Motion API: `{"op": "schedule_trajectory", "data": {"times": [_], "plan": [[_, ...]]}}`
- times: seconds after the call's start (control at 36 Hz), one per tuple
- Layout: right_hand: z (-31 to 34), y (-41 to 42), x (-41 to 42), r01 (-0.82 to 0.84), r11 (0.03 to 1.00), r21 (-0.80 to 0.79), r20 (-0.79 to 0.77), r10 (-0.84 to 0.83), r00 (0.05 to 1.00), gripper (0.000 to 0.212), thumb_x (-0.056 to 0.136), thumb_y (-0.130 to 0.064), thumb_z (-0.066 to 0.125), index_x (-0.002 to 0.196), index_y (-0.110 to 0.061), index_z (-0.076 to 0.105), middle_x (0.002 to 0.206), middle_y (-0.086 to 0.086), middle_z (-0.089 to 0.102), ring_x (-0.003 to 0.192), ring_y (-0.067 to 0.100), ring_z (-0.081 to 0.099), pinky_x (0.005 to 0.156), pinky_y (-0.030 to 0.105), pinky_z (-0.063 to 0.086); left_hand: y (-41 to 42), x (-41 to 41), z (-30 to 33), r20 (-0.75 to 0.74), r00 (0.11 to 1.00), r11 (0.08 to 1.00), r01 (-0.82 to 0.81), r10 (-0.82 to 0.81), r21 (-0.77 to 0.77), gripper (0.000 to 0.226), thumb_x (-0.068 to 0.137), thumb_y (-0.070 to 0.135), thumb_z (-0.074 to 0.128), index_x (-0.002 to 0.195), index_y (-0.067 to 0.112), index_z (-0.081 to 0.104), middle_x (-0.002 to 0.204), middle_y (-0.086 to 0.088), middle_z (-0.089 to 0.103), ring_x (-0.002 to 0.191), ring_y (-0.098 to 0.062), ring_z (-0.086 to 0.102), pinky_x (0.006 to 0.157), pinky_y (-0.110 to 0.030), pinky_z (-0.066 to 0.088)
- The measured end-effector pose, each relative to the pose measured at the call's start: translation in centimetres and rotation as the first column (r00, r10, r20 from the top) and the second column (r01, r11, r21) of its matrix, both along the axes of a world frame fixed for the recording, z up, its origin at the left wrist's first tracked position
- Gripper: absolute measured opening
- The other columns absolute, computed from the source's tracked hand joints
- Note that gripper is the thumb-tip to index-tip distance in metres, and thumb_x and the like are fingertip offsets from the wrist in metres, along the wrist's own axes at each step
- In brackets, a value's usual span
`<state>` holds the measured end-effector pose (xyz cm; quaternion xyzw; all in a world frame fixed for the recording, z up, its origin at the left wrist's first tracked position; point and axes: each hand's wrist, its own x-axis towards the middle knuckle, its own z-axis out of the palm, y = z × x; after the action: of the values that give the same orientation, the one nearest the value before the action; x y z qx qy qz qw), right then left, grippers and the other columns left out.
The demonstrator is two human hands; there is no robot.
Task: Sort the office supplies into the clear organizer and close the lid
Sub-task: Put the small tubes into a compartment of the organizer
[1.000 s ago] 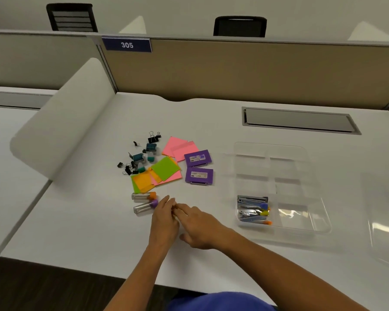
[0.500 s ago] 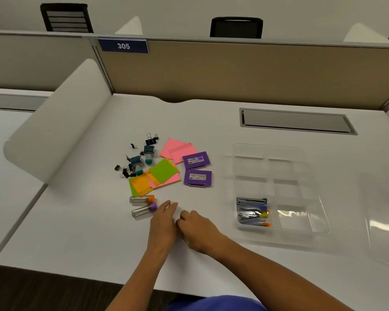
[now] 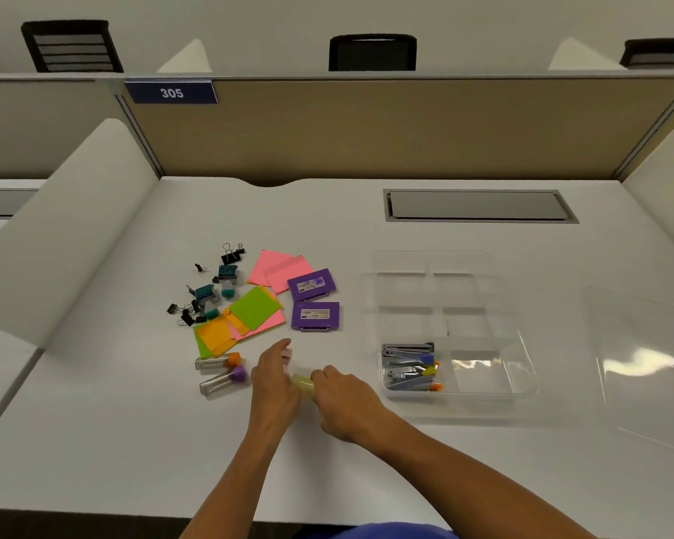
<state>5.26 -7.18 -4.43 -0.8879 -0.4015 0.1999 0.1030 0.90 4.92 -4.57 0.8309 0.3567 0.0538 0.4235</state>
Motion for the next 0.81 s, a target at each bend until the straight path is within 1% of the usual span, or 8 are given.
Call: {"op": "schedule_trajectory", "data": {"times": [0.06,0.25,0.39,0.5,0.58,0.64,0.72,0.81], "plan": [[0.1,-0.4,0.2,0.040,0.999,0.019,-0.022,-0.040,0.999,0.046,0.092,-0.022,0.064,0.134,-0.014,0.046,0.125,0.008,0.055,0.098,0.027,0.063,0.087,0.038,0.053,-0.4,0.3,0.3,-0.002,1.000,1.000,-0.003,0.003,0.005,0.066,0.087,-0.015,0.052,0.141,0.021,0.041,0.140,-0.006,0.048,0.127,-0.023,0.046,0.106,-0.042,0.044],[1.6,-1.8,1.3,0.129,0.985,0.118,-0.071,-0.121,0.990,0.035,0.099,-0.026,0.053,0.131,-0.015,0.044,0.124,0.007,0.054,0.096,0.024,0.061,0.084,0.034,0.051,-1.9,1.6,1.6,0.068,0.998,0.999,0.004,-0.007,0.039,0.063,0.088,-0.013,0.054,0.141,0.019,0.041,0.140,-0.008,0.048,0.127,-0.026,0.046,0.105,-0.046,0.044],[3.0,-3.3,2.2,0.233,0.956,0.178,-0.087,-0.221,0.971,0.034,0.101,-0.036,0.045,0.130,-0.017,0.042,0.123,0.005,0.056,0.095,0.023,0.062,0.085,0.034,0.051,-3.2,2.5,2.7,0.196,0.979,0.996,0.031,-0.047,0.082,0.067,0.083,-0.018,0.057,0.138,0.018,0.045,0.137,-0.008,0.050,0.126,-0.027,0.047,0.103,-0.048,0.046],[4.2,-4.5,3.2,0.320,0.919,0.228,-0.133,-0.296,0.946,0.041,0.101,-0.049,0.040,0.129,-0.020,0.044,0.120,0.003,0.059,0.096,0.021,0.061,0.085,0.032,0.052,-4.5,3.3,3.7,0.263,0.963,0.996,0.046,-0.064,0.076,0.065,0.083,-0.016,0.060,0.138,0.016,0.045,0.135,-0.009,0.049,0.126,-0.026,0.048,0.100,-0.041,0.048],[4.6,-5.6,3.9,0.358,0.888,0.288,-0.121,-0.337,0.934,0.042,0.099,-0.055,0.040,0.122,-0.021,0.047,0.109,0.001,0.064,0.081,0.013,0.056,0.070,0.025,0.045,-5.6,3.9,4.4,0.299,0.950,0.996,0.086,-0.094,0.040,0.063,0.085,-0.014,0.060,0.138,0.016,0.044,0.134,-0.008,0.052,0.124,-0.023,0.051,0.091,-0.027,0.048],[4.9,-6.6,4.4,0.368,0.871,0.326,-0.113,-0.351,0.930,0.041,0.099,-0.056,0.039,0.118,-0.021,0.048,0.103,0.000,0.064,0.078,0.011,0.055,0.066,0.024,0.043,-6.4,4.3,4.9,0.315,0.941,0.993,0.115,-0.120,0.033,0.062,0.085,-0.010,0.062,0.140,0.014,0.044,0.134,-0.008,0.055,0.121,-0.023,0.054,0.091,-0.024,0.047],[5.2,-8.1,5.1,0.394,0.843,0.367,-0.137,-0.370,0.919,0.035,0.099,-0.055,0.039,0.112,-0.023,0.048,0.100,-0.005,0.057,0.081,0.013,0.056,0.072,0.029,0.052,-7.8,4.8,5.6,0.325,0.933,0.988,0.150,-0.152,0.032,0.059,0.087,-0.001,0.065,0.140,0.013,0.044,0.132,-0.008,0.057,0.118,-0.022,0.056,0.096,-0.036,0.050],[5.4,-9.4,5.8,0.420,0.815,0.399,-0.146,-0.396,0.907,0.030,0.099,-0.053,0.042,0.111,-0.026,0.047,0.101,-0.008,0.053,0.082,0.014,0.056,0.077,0.027,0.052,-8.8,5.5,5.8,0.354,0.920,0.985,0.172,-0.169,0.023,0.054,0.088,0.004,0.065,0.138,0.015,0.048,0.126,-0.006,0.062,0.112,-0.019,0.059,0.090,-0.027,0.049]]}}
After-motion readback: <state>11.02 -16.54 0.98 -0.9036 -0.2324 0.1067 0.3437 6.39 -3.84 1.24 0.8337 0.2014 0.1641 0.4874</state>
